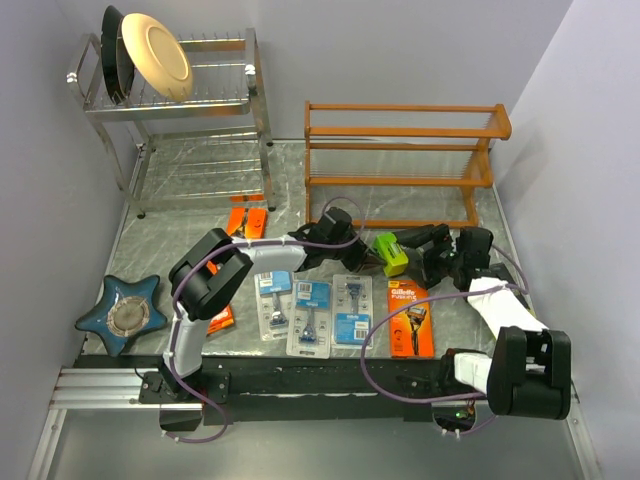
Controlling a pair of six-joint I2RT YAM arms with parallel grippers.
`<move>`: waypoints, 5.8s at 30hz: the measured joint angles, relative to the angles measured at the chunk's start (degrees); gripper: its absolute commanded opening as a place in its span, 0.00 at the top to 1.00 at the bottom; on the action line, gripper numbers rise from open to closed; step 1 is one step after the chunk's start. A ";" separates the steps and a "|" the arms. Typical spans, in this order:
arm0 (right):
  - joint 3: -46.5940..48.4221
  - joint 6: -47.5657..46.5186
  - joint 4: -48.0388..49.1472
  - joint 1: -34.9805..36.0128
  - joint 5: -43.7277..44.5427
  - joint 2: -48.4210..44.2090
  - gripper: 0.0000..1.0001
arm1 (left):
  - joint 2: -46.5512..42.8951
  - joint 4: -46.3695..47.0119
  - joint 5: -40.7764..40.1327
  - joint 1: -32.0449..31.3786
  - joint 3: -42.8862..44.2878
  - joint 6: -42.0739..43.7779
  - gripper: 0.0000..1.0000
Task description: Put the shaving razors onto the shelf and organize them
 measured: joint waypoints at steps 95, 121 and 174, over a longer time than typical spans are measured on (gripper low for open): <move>26.47 -12.57 18.21 20.09 -3.28 38.32 0.00 | -20.33 2.21 0.46 9.66 -23.76 57.00 0.99; 24.83 -18.10 10.21 16.94 0.70 27.45 0.09 | -3.63 15.37 -8.00 8.00 -7.54 53.42 0.99; 31.85 -95.45 6.34 20.74 31.08 36.74 1.00 | 0.44 -0.04 -20.44 10.80 3.72 56.50 0.99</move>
